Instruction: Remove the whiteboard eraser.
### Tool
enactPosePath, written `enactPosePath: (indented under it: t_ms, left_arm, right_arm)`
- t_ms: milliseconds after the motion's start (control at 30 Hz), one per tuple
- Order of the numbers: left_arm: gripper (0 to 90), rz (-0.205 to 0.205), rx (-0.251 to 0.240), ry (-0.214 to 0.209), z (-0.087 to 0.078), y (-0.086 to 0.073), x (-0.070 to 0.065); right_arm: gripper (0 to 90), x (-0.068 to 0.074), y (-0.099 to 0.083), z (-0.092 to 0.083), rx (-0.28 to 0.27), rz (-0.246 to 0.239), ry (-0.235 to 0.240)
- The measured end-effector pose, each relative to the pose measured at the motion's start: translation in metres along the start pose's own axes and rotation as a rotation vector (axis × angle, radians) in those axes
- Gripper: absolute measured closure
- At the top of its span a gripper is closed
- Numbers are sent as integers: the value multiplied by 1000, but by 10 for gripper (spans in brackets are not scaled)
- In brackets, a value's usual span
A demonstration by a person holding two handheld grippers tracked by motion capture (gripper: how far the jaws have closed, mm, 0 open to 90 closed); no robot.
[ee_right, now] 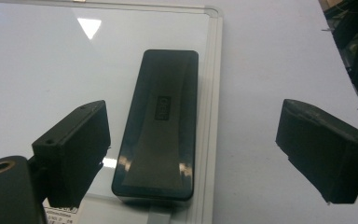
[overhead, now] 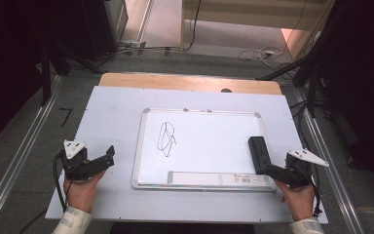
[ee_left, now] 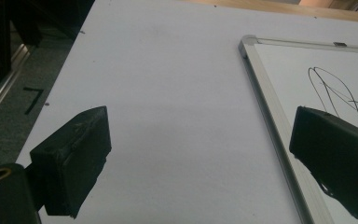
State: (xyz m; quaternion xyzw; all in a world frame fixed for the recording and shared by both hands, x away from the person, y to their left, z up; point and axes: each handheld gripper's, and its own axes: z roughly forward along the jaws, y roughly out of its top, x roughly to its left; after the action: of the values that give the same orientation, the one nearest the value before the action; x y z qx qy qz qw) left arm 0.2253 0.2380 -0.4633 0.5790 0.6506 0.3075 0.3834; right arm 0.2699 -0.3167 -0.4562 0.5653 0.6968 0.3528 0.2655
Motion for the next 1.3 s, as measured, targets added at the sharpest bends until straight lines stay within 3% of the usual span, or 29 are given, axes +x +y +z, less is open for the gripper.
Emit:
enactPosePath:
  t_ms: [267, 633, 800, 1133, 1300]
  left_arm:
    - [58, 23, 29, -2, 7, -2, -3]
    - [58, 24, 29, 3, 8, -2, -2]
    - [58, 26, 33, 4, 9, -3, -2]
    - [58, 15, 39, 4, 10, -3, -1]
    - [58, 11, 40, 5, 11, -3, -1]
  right_arm:
    - [85, 9, 5, 12, 15, -11, 29]
    - [99, 1, 11, 27, 29, 3, 25]
    - [108, 2, 12, 31, 32, -13, 32]
    - [195, 5, 17, 46, 57, -15, 59]
    - [221, 9, 20, 55, 80, -30, 40]
